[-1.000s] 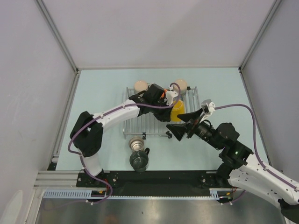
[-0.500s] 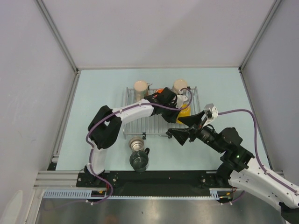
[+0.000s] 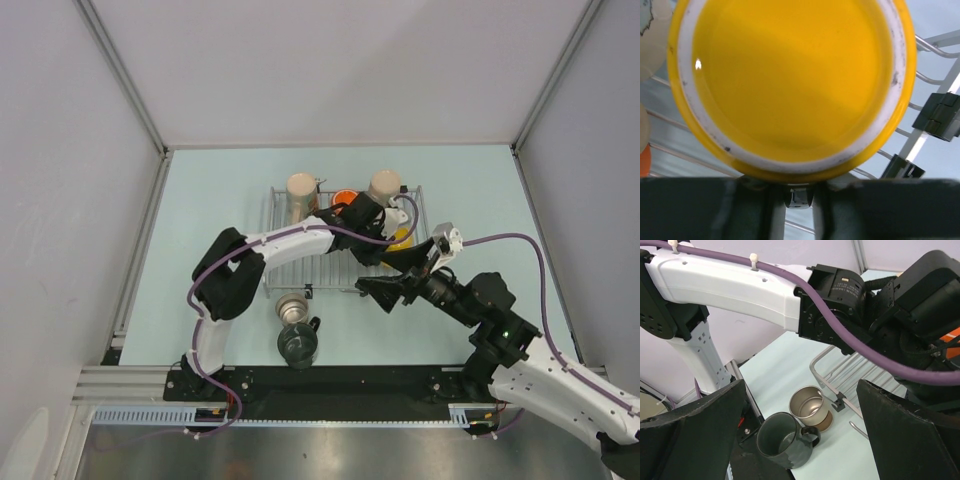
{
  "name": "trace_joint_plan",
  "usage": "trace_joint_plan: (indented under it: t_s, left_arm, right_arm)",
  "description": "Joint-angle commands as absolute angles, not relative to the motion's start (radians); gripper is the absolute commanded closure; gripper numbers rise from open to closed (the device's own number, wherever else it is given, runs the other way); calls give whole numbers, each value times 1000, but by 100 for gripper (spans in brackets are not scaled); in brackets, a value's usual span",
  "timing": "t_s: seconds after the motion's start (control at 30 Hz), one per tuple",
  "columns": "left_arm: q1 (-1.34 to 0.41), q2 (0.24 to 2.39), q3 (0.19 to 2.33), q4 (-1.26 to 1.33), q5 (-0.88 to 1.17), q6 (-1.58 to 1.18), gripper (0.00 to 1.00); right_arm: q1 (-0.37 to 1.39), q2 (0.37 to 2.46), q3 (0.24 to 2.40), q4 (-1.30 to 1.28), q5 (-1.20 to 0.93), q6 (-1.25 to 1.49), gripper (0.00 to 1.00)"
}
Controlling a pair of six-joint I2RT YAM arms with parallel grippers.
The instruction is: Load the cups into the dish rack
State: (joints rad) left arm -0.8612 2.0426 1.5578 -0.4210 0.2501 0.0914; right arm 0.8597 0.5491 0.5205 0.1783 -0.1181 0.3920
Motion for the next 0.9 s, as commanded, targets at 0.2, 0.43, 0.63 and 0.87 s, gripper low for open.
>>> trace_joint_plan:
  t_s: [0.2, 0.43, 0.63, 0.87]
  left_arm:
    - [-893, 1990, 1477, -344, 222, 140, 39]
    - [-899, 1898, 1454, -351, 216, 135, 29]
    - [-891, 1685, 1376, -357, 186, 158, 29]
    - [-741, 1392, 1273, -364, 253, 164, 36]
  right_arm:
    - [845, 525, 515, 227, -118, 405, 0]
    - [838, 505, 511, 216, -110, 402, 0]
    - [838, 514, 520, 196, -101, 391, 0]
    - [839, 695, 580, 138, -170, 361, 0]
